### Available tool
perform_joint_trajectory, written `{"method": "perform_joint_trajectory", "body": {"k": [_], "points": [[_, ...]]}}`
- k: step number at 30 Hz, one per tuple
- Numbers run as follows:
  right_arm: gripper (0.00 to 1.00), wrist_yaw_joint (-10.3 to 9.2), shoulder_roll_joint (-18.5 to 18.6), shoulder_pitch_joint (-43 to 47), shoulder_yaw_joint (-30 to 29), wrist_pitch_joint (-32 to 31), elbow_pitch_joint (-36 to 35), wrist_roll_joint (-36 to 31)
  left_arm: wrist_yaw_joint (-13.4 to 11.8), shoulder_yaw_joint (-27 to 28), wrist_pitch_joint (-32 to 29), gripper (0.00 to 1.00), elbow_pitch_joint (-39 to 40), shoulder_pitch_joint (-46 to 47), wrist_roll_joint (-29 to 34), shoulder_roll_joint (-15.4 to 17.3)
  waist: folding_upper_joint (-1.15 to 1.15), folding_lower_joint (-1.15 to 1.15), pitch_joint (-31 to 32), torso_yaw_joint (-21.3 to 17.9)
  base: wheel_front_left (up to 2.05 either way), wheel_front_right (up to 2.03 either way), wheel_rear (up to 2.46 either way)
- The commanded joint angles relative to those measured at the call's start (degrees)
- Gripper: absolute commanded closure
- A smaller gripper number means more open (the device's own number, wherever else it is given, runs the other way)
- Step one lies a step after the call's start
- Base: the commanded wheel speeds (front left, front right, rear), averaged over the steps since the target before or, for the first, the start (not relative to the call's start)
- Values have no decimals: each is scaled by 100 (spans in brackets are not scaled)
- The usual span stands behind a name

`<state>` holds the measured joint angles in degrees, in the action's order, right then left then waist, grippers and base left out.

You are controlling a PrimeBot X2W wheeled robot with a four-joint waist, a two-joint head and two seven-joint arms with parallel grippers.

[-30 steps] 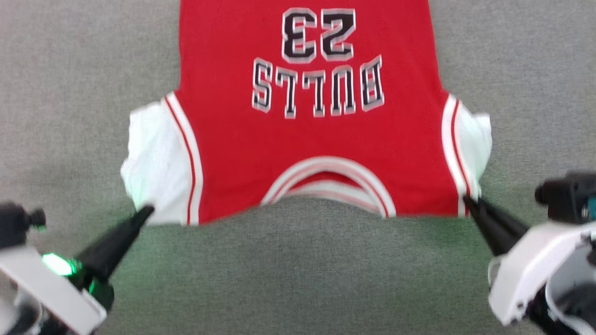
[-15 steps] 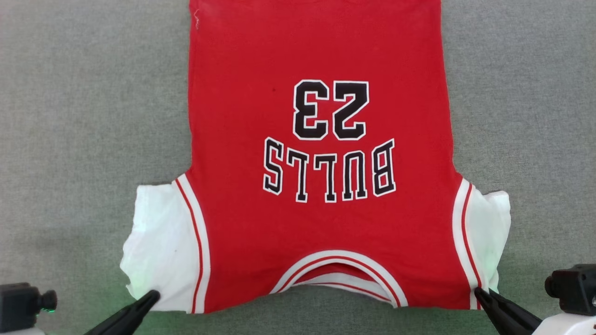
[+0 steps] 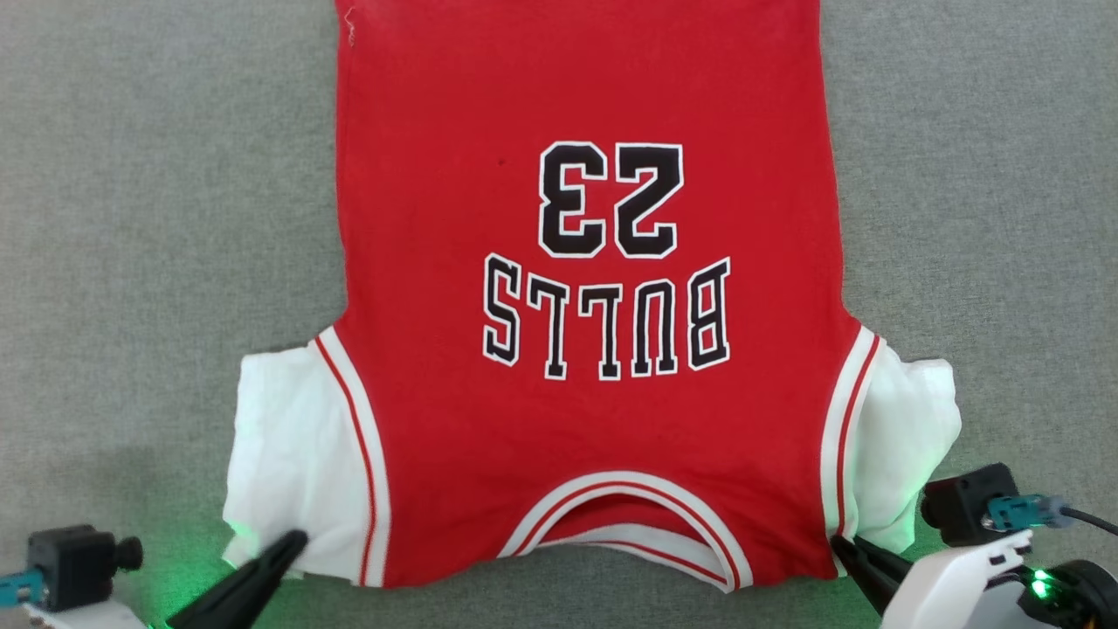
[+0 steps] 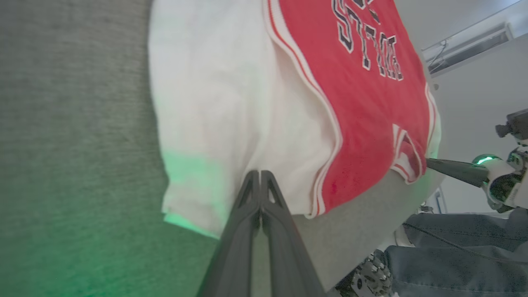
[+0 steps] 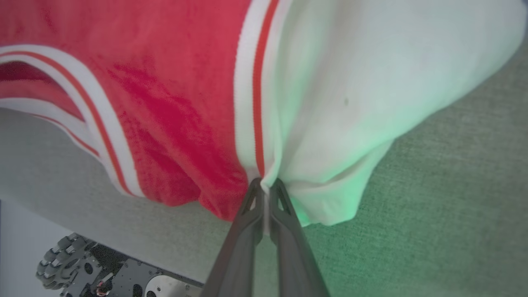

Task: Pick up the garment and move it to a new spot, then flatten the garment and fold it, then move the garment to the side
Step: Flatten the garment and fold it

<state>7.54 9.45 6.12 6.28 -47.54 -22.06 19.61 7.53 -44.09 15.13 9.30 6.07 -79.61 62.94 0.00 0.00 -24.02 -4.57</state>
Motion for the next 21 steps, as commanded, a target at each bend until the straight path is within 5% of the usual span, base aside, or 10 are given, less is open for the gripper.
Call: {"method": "perform_joint_trajectory", "body": {"k": [1,9,10,11,12,16,21], "points": [[100,-9,30,-112,133,144,340,-110,-8,2,-3,100,-239,112,113,-135,0,0,-3,9,0,0,0],[100,-10,111,-345,524,683,1116,-433,-13,-114,-4,100,-673,224,263,-309,0,0,5,-41,0,0,0],[85,-10,99,-369,575,741,1102,-437,-14,-99,-4,100,-721,210,262,-304,0,0,16,-70,0,0,0],[58,-9,96,-406,584,821,1042,-466,-16,-77,-4,100,-752,193,266,-303,0,0,27,-99,0,0,0],[0,-9,96,-423,556,882,953,-510,-16,-45,-4,100,-745,183,245,-320,0,0,36,-123,0,0,0],[0,-9,178,-161,374,740,345,-673,-13,64,-4,100,-625,95,264,-296,0,0,51,-179,0,0,0],[0,-9,-91,241,40,-67,-1213,-501,-11,171,-4,100,-472,138,393,-270,0,0,-62,-74,0,0,0]]}}
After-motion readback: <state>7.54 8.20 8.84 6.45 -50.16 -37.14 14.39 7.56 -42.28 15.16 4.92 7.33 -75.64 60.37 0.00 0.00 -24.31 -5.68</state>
